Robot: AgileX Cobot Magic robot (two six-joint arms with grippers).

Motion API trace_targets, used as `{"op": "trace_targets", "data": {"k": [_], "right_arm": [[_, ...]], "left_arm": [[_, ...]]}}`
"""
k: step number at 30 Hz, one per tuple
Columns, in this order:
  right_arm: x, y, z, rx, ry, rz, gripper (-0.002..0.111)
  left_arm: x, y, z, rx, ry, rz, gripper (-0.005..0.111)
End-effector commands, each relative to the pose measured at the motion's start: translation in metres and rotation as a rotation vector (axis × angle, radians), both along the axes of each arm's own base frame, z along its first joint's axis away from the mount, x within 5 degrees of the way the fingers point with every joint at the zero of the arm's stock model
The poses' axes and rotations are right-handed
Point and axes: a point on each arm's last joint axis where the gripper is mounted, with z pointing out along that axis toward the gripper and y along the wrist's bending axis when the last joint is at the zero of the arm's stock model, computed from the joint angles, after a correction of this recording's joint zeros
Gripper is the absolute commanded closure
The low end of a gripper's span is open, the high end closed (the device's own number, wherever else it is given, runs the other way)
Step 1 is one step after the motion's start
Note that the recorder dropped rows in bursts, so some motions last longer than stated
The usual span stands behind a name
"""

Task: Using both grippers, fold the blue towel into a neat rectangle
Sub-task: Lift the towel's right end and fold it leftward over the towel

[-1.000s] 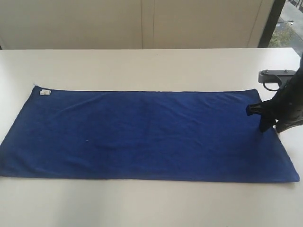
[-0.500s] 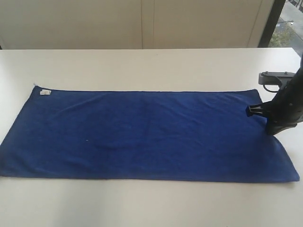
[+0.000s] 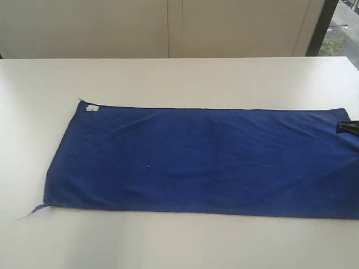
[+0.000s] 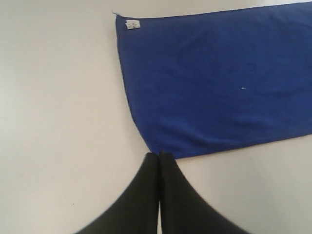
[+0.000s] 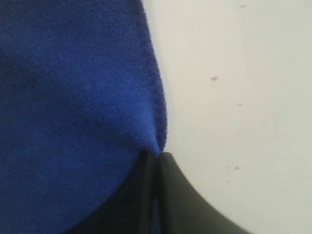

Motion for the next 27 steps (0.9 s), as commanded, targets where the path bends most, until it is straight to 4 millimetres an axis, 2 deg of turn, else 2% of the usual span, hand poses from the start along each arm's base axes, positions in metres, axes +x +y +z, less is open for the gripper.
{"op": "trace_targets", "data": {"k": [1, 7, 11, 14, 19, 22, 27], "right_arm": [[-0.002, -0.018, 0.008, -0.011, -0.030, -0.049, 0.108], [0.002, -0.009, 0.025, 0.009, -0.085, -0.059, 0.108], [0.006, 0.008, 0.051, 0.010, -0.155, -0.039, 0.108], [0.010, 0.028, 0.077, 0.010, -0.224, -0.001, 0.108], [0.016, 0.075, 0.119, 0.007, -0.324, 0.132, 0.108], [0.020, 0.112, 0.139, 0.010, -0.375, 0.242, 0.108], [0.028, 0.186, 0.171, 0.040, -0.469, 0.443, 0.108]], "left_arm": [[-0.002, -0.001, -0.002, -0.008, 0.009, -0.006, 0.107], [-0.002, -0.001, -0.002, -0.008, 0.009, -0.006, 0.107], [-0.002, -0.001, -0.002, -0.008, 0.009, -0.006, 0.107], [-0.002, -0.001, -0.002, -0.008, 0.009, -0.006, 0.107], [-0.002, -0.001, -0.002, -0.008, 0.009, -0.006, 0.107], [-0.002, -0.001, -0.002, -0.008, 0.009, -0.006, 0.107], [-0.002, -0.001, -0.002, -0.008, 0.009, -0.006, 0.107]]}}
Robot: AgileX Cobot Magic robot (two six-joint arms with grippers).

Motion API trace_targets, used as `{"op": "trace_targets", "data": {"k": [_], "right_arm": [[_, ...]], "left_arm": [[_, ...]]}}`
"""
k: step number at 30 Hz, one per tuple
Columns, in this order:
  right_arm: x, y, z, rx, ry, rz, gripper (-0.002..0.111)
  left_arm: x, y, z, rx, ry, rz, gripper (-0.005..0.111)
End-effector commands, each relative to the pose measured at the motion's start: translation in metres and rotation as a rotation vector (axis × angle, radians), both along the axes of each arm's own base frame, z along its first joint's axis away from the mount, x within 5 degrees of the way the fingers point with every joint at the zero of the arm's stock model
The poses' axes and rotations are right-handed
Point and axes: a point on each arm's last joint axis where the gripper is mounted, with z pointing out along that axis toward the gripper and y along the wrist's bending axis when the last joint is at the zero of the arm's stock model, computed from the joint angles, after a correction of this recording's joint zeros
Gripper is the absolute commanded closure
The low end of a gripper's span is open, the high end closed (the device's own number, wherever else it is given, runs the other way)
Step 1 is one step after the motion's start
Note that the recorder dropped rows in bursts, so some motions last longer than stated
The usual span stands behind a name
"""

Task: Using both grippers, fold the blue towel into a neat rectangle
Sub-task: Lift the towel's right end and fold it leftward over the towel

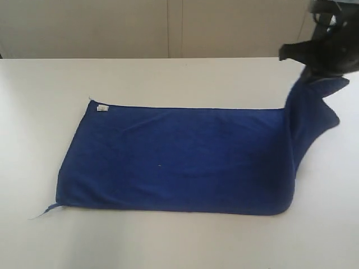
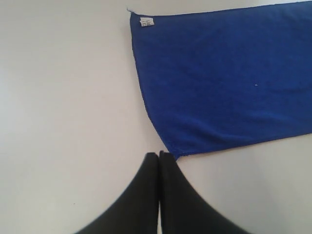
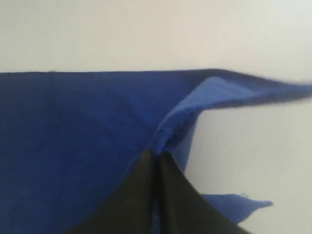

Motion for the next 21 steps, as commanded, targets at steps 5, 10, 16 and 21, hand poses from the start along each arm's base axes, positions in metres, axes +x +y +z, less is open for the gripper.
{"op": "trace_targets", "data": {"k": [5, 10, 16, 21], "right_arm": [[0.006, 0.117, 0.056, 0.035, -0.176, 0.311, 0.108], [0.010, 0.185, 0.061, 0.060, -0.214, 0.469, 0.108], [0.024, 0.268, 0.009, 0.083, -0.164, 0.609, 0.108], [0.032, 0.331, -0.058, 0.078, -0.145, 0.701, 0.108]], "left_arm": [[-0.002, -0.001, -0.001, -0.011, 0.009, -0.006, 0.107], [-0.002, -0.001, -0.001, -0.011, 0.009, -0.006, 0.107], [-0.002, -0.001, -0.001, -0.011, 0.009, -0.006, 0.107], [-0.002, -0.001, -0.001, -0.011, 0.009, -0.006, 0.107]]}}
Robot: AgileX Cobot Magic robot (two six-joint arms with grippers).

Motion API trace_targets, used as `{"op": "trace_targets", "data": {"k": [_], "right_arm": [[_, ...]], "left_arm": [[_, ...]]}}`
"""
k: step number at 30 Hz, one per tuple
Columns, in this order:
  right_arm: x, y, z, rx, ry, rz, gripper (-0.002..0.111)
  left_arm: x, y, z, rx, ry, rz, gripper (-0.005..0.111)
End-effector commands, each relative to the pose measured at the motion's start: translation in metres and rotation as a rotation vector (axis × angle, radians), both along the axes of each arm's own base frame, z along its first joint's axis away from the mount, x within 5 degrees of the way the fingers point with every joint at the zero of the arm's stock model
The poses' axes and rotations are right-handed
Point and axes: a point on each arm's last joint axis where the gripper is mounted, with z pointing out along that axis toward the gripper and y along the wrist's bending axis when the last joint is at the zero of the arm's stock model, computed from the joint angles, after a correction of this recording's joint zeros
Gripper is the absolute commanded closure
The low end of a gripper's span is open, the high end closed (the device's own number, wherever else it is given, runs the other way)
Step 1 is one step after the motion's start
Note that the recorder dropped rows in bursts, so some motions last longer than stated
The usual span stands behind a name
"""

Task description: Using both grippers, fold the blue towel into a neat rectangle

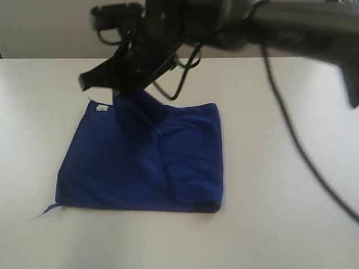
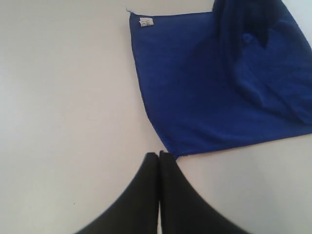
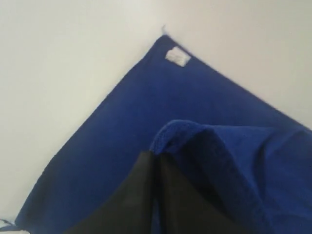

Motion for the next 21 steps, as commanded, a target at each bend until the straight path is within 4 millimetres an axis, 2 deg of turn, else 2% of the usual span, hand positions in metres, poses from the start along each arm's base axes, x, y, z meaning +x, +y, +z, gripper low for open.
{"op": "trace_targets", "data": {"k": [1, 3, 6, 12, 14, 17, 21], "right_arm": [[0.007, 0.049, -0.057, -0.016, 0.006, 0.074, 0.108], [0.010, 0.064, -0.079, -0.019, 0.024, 0.089, 0.108], [0.014, 0.078, -0.095, -0.007, 0.035, 0.098, 0.108], [0.019, 0.085, -0.113, 0.001, 0.056, 0.096, 0.108], [0.019, 0.085, -0.113, 0.001, 0.056, 0.096, 0.108], [0.019, 0.082, -0.100, 0.004, 0.047, 0.095, 0.108], [0.019, 0.066, -0.060, -0.037, 0.008, 0.101, 0.108]], "left_arm": [[-0.002, -0.001, -0.001, -0.011, 0.009, -0.006, 0.107], [-0.002, -0.001, -0.001, -0.011, 0.009, -0.006, 0.107], [-0.002, -0.001, -0.001, -0.011, 0.009, -0.006, 0.107], [-0.002, -0.001, -0.001, -0.011, 0.009, -0.006, 0.107], [-0.002, -0.001, -0.001, -0.011, 0.009, -0.006, 0.107], [-0.002, -0.001, -0.001, -0.011, 0.009, -0.006, 0.107], [-0.002, -0.001, -0.001, -0.011, 0.009, -0.006, 0.107]]}}
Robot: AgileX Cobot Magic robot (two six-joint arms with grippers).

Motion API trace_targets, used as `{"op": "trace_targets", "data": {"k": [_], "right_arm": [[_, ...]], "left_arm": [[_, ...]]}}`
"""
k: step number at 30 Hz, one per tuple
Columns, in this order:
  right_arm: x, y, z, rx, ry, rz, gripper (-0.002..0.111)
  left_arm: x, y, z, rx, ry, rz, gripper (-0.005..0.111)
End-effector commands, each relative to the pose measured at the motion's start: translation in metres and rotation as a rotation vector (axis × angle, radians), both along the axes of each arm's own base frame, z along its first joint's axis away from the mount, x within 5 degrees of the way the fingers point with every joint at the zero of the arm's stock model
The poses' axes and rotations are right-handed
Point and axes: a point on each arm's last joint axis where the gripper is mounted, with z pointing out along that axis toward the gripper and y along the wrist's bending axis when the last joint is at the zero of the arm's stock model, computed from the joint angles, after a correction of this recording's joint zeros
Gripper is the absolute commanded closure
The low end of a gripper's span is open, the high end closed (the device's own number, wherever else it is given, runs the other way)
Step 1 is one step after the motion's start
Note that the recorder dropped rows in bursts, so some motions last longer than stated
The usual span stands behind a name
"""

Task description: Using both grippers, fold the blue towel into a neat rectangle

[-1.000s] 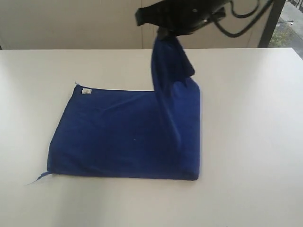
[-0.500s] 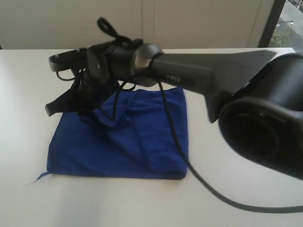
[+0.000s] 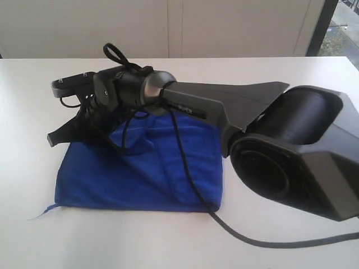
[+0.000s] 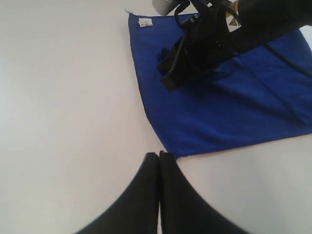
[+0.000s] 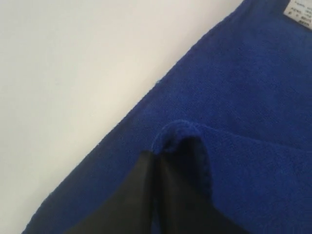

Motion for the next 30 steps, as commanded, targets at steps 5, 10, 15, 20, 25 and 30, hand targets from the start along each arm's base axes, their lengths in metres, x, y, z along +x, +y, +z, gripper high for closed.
{"op": "trace_targets", "data": {"k": [5, 10, 15, 20, 25, 30], "right_arm": [[-0.004, -0.030, 0.101, -0.018, -0.150, 0.012, 0.108], [-0.015, -0.025, 0.122, 0.028, -0.180, 0.024, 0.108], [-0.016, -0.003, 0.090, 0.028, -0.173, 0.050, 0.108], [-0.006, 0.007, 0.039, 0.002, -0.144, 0.050, 0.108], [-0.003, 0.011, 0.007, -0.014, -0.101, 0.045, 0.100], [-0.004, 0.011, 0.018, 0.013, -0.114, 0.039, 0.060]], "left_arm": [[-0.002, -0.001, -0.001, -0.011, 0.009, -0.006, 0.107], [-0.002, -0.001, -0.001, -0.011, 0.009, -0.006, 0.107], [-0.002, -0.001, -0.001, -0.011, 0.009, -0.006, 0.107], [-0.002, -0.001, -0.001, -0.011, 0.009, -0.006, 0.107], [-0.002, -0.001, -0.001, -0.011, 0.009, -0.006, 0.107], [-0.002, -0.001, -0.001, -0.011, 0.009, -0.006, 0.107]]}}
